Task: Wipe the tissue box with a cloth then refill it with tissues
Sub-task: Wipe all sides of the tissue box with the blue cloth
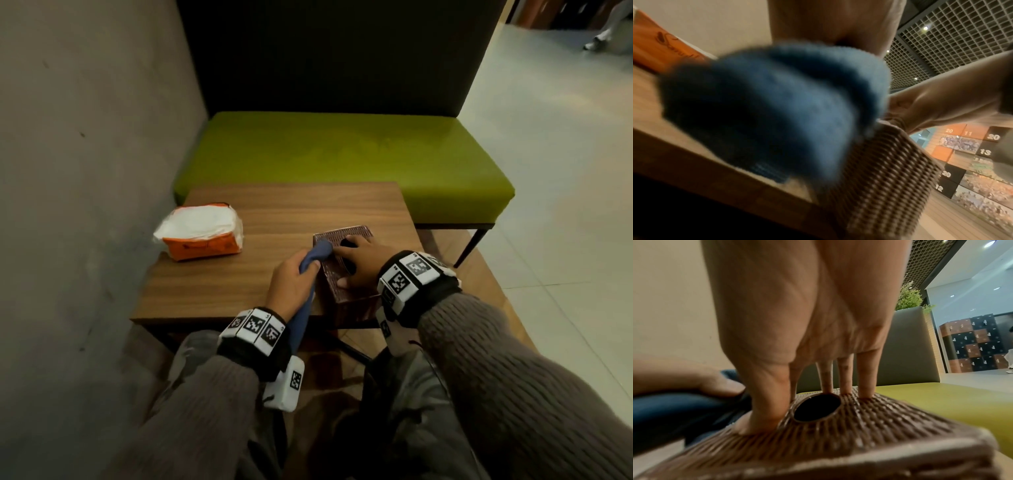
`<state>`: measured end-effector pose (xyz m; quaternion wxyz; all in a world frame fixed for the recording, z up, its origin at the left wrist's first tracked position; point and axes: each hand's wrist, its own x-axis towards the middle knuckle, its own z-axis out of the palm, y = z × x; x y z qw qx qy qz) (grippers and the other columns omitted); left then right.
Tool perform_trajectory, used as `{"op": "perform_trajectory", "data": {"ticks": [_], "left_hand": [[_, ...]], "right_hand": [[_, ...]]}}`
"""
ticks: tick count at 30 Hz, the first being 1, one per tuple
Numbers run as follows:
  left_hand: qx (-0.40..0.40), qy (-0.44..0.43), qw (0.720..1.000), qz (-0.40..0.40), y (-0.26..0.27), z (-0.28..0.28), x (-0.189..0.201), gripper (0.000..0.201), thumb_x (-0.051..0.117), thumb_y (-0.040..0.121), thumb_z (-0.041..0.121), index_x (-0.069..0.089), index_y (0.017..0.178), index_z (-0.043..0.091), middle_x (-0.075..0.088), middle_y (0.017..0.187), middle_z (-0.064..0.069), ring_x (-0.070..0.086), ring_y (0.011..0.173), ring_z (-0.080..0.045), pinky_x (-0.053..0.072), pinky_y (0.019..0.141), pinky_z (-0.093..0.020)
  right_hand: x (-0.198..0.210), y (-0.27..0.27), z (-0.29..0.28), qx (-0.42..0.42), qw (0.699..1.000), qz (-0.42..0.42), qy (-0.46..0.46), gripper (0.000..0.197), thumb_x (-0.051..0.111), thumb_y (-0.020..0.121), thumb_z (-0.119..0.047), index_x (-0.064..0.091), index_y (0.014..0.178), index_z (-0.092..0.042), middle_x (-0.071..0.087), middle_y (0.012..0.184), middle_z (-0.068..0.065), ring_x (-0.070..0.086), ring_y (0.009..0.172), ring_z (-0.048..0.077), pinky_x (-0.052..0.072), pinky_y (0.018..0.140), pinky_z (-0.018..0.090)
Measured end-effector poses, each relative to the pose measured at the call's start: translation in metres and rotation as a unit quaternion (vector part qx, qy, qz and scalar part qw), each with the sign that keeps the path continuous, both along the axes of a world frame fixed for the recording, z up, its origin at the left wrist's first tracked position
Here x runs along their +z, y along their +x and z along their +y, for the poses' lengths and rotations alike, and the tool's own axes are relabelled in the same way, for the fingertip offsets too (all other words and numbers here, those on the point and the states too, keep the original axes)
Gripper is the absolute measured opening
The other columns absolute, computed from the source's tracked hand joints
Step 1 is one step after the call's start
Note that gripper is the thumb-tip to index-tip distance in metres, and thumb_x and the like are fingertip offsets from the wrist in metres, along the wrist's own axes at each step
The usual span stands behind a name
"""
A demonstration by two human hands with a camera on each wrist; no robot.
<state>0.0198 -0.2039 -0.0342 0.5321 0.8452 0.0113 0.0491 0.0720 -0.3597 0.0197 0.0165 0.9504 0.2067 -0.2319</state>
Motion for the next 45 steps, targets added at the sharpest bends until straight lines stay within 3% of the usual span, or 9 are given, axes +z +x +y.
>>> {"op": "perform_trajectory", "data": {"ticks": [4,8,11,18,22,30,33,38,45], "left_hand": [[0.044,0.031,0.999,0.001,0.032,-0.001,0.013,0.02,0.046,0.096,0.014,0.059,0.107,0.003,0.062,0.096,-0.016,0.055,0.086,-0.024,0.033,0.064,-0.025],[0.01,0.081,0.997,0.002,0.034,-0.004,0.002,0.025,0.052,0.089,0.01,0.063,0.111,0.006,0.066,0.108,-0.018,0.06,0.102,-0.031,0.044,0.083,-0.035],[0.008,0.066,0.998,0.01,0.015,0.001,-0.004,0.023,0.051,0.086,0.014,0.066,0.103,0.009,0.068,0.098,-0.015,0.062,0.093,-0.028,0.048,0.081,-0.039],[0.002,0.073,0.997,0.011,0.041,0.008,0.012,0.031,0.046,0.09,0.009,0.062,0.116,0.005,0.065,0.115,-0.018,0.058,0.108,-0.03,0.044,0.085,-0.033],[-0.028,0.1,0.995,0.006,0.022,0.006,0.006,0.029,0.049,0.083,0.015,0.07,0.104,0.012,0.07,0.098,-0.014,0.063,0.092,-0.028,0.05,0.081,-0.04],[-0.035,0.072,0.997,-0.006,0.027,0.006,0.004,0.027,0.05,0.086,0.0,0.066,0.108,0.004,0.068,0.101,-0.017,0.061,0.096,-0.025,0.042,0.076,-0.028],[-0.042,0.09,0.995,-0.01,0.01,0.002,-0.001,0.021,0.052,0.084,0.004,0.068,0.096,0.008,0.066,0.083,-0.011,0.059,0.081,-0.022,0.037,0.066,-0.025],[-0.08,0.045,0.996,-0.017,-0.036,-0.001,-0.014,0.036,0.054,0.085,0.007,0.063,0.119,0.016,0.066,0.115,-0.003,0.058,0.106,-0.013,0.044,0.09,-0.024],[-0.088,0.079,0.993,-0.007,0.013,0.004,-0.013,0.044,0.052,0.091,0.006,0.05,0.134,0.015,0.056,0.132,-0.008,0.05,0.123,-0.021,0.036,0.096,-0.021]], "right_hand": [[-0.002,-0.001,-0.004,-0.002,1.0,-0.005,0.026,0.077,0.061,0.087,-0.049,0.017,0.15,-0.041,0.012,0.159,0.009,0.016,0.142,0.036,0.025,0.114,0.049],[-0.005,-0.003,-0.005,-0.007,0.999,-0.013,0.028,0.077,0.061,0.088,-0.048,0.019,0.151,-0.033,0.012,0.159,0.009,0.019,0.142,0.037,0.025,0.113,0.047],[-0.005,-0.001,-0.004,-0.008,1.0,-0.015,0.021,0.078,0.061,0.088,-0.048,0.019,0.151,-0.03,0.012,0.159,0.008,0.019,0.141,0.036,0.027,0.113,0.049],[-0.005,0.001,-0.004,-0.003,1.0,-0.009,0.019,0.079,0.061,0.087,-0.05,0.017,0.151,-0.035,0.012,0.158,0.008,0.02,0.14,0.037,0.027,0.113,0.049],[-0.004,-0.001,-0.003,-0.004,1.0,-0.01,0.016,0.078,0.06,0.088,-0.048,0.018,0.151,-0.031,0.012,0.159,0.008,0.019,0.141,0.037,0.026,0.111,0.048],[-0.005,0.0,0.0,-0.007,1.0,-0.02,0.007,0.075,0.06,0.088,-0.05,0.022,0.15,-0.032,0.013,0.158,0.009,0.021,0.14,0.038,0.027,0.112,0.049],[-0.005,-0.001,-0.001,-0.01,1.0,-0.016,0.007,0.077,0.059,0.088,-0.05,0.018,0.151,-0.032,0.013,0.158,0.01,0.02,0.14,0.039,0.027,0.113,0.049],[-0.006,-0.001,-0.002,-0.007,1.0,-0.029,0.009,0.072,0.056,0.091,-0.047,0.017,0.15,-0.037,0.014,0.158,0.01,0.023,0.138,0.039,0.028,0.112,0.048],[-0.005,-0.006,0.0,-0.017,1.0,-0.019,0.002,0.076,0.054,0.091,-0.052,0.012,0.152,-0.034,0.01,0.16,0.01,0.017,0.142,0.039,0.024,0.113,0.048]]}}
